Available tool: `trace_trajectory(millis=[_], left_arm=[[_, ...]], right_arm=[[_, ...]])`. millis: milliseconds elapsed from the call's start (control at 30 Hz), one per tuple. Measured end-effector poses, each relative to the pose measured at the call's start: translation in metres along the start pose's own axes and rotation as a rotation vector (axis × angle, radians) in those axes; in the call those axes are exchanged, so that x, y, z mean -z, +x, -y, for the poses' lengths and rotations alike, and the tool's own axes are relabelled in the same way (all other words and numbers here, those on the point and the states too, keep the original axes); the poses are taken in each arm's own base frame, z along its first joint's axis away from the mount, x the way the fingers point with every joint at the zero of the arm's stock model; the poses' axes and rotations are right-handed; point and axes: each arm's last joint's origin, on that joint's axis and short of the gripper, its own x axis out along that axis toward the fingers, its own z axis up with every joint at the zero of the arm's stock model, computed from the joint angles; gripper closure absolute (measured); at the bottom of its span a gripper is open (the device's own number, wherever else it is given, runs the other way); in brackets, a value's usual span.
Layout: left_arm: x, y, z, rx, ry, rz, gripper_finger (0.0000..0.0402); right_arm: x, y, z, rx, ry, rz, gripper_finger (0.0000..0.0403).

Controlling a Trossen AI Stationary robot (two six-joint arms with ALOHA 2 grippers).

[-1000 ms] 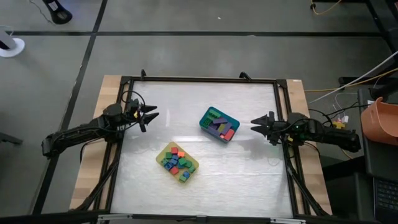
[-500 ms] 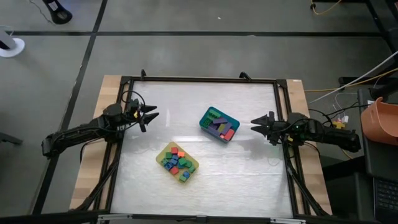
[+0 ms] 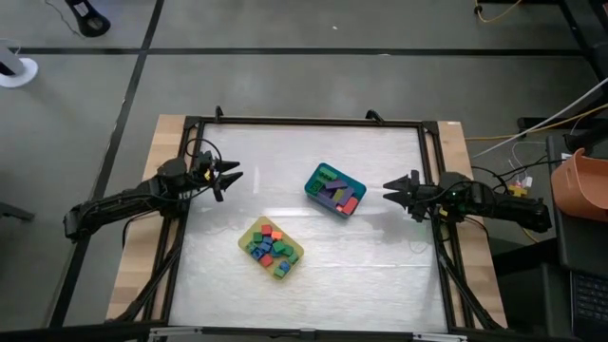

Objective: Sort blocks by size
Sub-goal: Return to Home Position

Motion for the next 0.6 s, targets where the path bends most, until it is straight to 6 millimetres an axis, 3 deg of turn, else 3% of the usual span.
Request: trace_trajectory(millis=[600], left_arm=[[0.0000, 0.0000, 0.0000, 0.000, 0.000, 0.000, 0.0202]], right_arm=[[0.0000, 0.0000, 0.0000, 0.000, -0.008, 0.000, 0.0107]])
